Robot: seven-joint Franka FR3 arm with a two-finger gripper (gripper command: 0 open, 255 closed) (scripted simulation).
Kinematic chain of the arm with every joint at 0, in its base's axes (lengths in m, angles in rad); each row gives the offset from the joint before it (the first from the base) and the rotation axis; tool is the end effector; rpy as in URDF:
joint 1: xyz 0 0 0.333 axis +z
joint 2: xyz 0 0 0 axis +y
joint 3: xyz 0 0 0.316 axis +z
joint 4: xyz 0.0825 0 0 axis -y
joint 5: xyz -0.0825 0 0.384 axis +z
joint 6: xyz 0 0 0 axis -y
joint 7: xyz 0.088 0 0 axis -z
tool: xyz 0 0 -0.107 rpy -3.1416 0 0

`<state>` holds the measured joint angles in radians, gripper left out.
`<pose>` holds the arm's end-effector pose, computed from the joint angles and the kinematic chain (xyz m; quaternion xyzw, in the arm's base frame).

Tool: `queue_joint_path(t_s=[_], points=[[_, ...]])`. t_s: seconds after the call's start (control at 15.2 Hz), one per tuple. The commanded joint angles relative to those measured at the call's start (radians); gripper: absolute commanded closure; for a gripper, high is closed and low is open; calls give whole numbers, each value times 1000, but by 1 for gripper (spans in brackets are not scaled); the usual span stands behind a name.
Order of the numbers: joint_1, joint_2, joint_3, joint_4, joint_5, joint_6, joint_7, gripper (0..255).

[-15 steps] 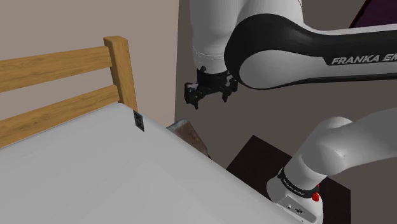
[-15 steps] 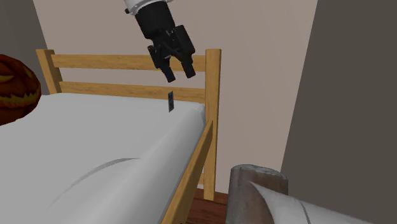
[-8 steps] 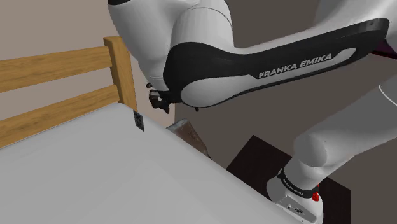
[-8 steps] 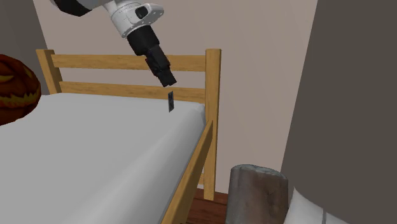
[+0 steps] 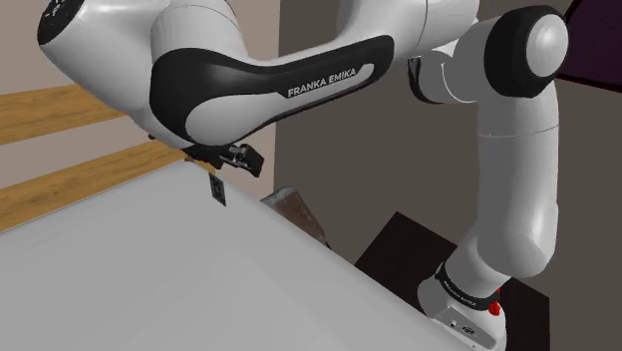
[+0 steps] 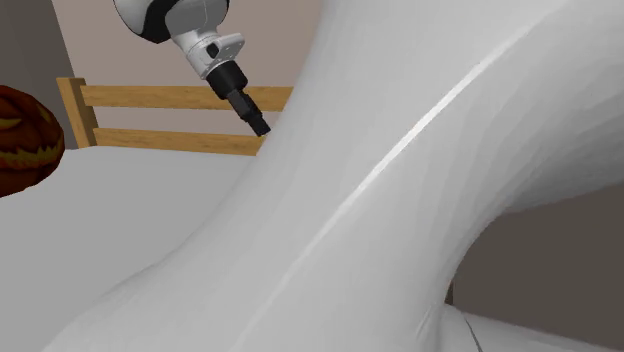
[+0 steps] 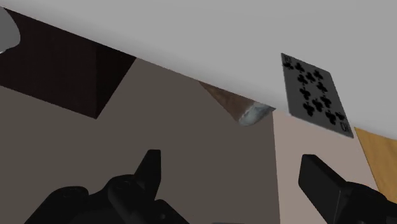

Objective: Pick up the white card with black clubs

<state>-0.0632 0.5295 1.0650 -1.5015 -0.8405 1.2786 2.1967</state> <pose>0.4873 0.3779 0.4604 0.7912 -0.5343 0.1954 0.2244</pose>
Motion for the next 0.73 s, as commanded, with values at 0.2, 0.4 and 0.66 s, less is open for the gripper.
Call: queue_joint_path(t_s=[0.2,0.4,0.66], points=[[272,242,-184,389,-161,-160,81,0],[257,247,-183,352,-157,-132,104,0],[241,258,-183,309,-156,-96,132,0]])
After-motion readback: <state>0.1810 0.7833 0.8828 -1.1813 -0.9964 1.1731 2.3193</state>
